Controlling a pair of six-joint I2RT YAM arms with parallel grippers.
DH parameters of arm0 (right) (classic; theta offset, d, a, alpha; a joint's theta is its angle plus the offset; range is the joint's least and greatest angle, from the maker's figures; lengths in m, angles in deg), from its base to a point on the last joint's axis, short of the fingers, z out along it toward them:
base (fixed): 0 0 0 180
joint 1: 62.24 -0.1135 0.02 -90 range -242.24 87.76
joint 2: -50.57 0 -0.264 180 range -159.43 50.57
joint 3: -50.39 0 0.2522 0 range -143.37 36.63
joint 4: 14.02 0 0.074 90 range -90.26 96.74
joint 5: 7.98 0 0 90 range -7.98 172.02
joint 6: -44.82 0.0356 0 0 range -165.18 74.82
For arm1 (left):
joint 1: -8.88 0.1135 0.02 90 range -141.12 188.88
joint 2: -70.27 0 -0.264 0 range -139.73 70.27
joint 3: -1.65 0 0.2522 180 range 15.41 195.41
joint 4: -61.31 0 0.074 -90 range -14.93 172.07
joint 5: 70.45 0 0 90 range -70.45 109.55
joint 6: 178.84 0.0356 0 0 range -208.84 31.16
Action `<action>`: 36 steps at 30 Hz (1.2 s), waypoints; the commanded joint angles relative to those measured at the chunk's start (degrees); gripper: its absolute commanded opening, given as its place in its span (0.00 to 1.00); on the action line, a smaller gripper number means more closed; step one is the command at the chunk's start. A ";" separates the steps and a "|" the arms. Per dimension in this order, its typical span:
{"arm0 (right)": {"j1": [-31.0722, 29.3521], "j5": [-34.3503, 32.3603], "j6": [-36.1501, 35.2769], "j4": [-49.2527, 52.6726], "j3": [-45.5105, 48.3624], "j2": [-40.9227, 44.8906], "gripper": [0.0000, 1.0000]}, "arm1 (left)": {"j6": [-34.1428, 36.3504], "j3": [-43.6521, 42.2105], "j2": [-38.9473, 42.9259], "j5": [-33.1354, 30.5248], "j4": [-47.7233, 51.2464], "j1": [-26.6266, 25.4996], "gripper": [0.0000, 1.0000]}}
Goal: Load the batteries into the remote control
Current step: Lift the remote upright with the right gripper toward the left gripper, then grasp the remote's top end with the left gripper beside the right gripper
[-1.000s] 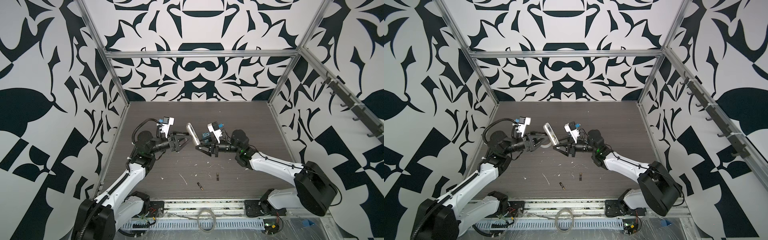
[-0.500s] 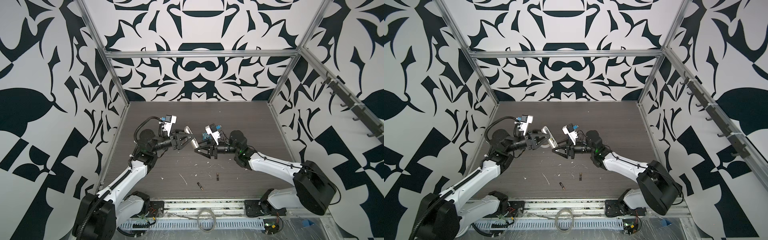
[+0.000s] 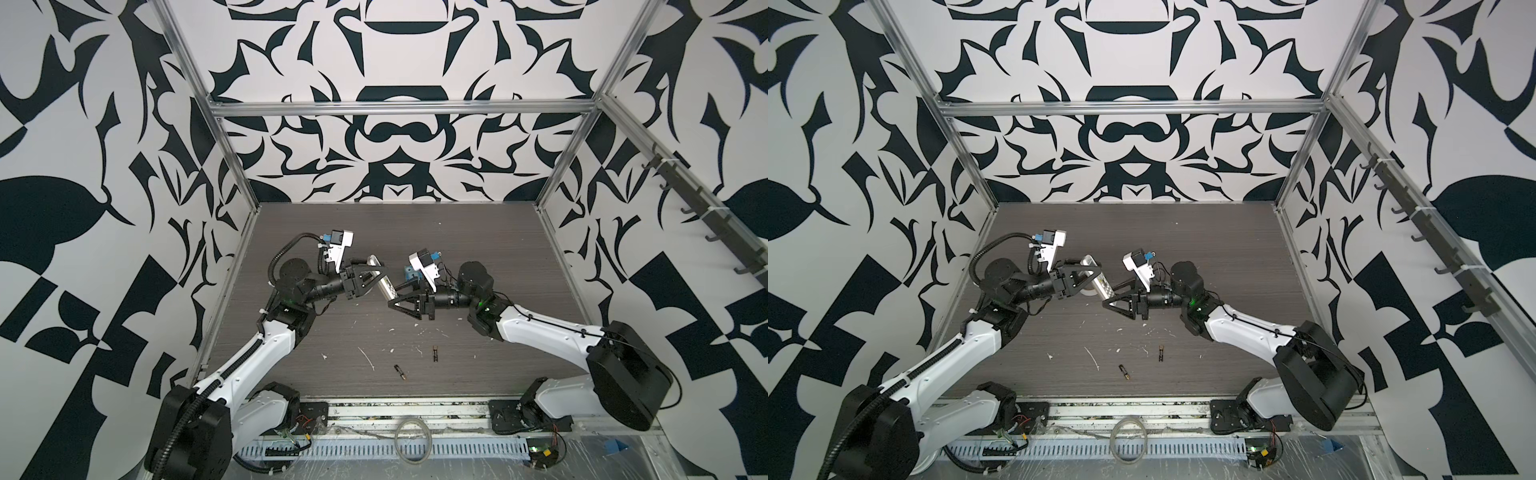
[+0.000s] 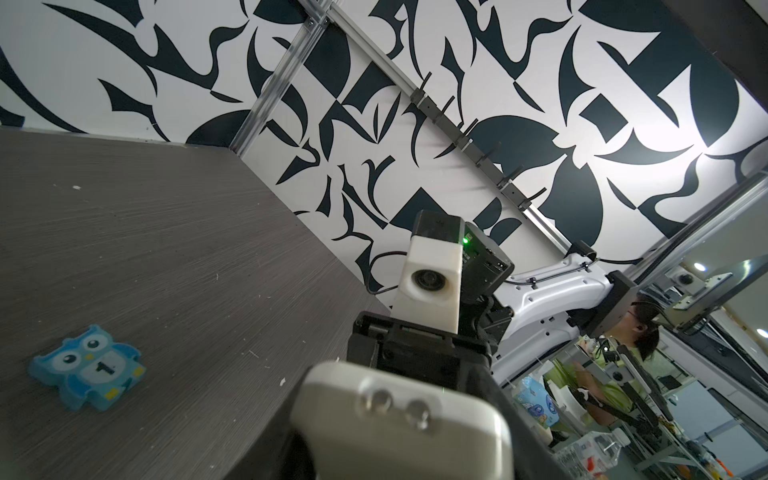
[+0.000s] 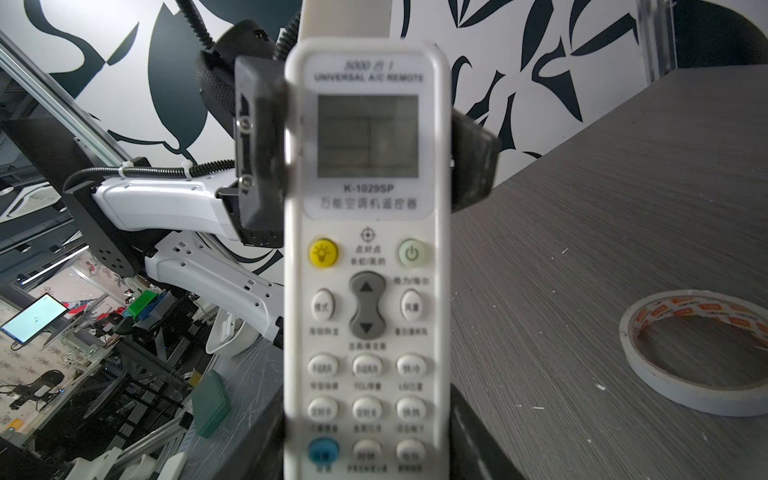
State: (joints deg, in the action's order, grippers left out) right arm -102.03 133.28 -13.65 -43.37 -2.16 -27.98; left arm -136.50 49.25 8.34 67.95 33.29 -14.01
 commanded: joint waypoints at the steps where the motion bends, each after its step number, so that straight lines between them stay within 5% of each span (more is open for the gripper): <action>1: -0.11 -0.57 -0.50 -2.42 -1.90 1.15 0.21 | -0.18 0.96 0.64 0.52 -1.56 -0.40 0.43; 6: -0.13 -3.91 -2.55 2.35 -2.41 2.02 0.43 | 3.11 2.04 2.20 -2.63 5.43 -0.40 0.24; 12: -1.38 -12.62 -13.84 21.30 -6.19 5.35 0.88 | 4.22 4.75 2.45 -6.90 14.83 -0.44 0.15; 16: -2.13 -18.46 -20.71 31.66 -8.23 7.20 0.98 | 2.19 6.44 2.98 -14.02 21.83 -0.44 0.11; 22: -3.57 -24.74 -26.60 38.36 -10.29 8.40 0.99 | -2.39 11.44 1.87 -29.30 42.29 -0.44 0.05; 30: -8.94 -33.37 -32.46 41.50 -14.15 5.34 0.98 | -9.70 10.18 1.35 -32.44 42.50 -0.43 0.09; 36: -10.03 -36.21 -28.96 35.79 -15.30 1.04 0.93 | -13.19 8.30 1.52 -33.57 41.43 -0.43 0.11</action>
State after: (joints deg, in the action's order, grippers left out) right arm -111.73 100.41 -43.64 -3.51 -14.86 -25.68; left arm -146.60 58.80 9.67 35.88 74.93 -14.38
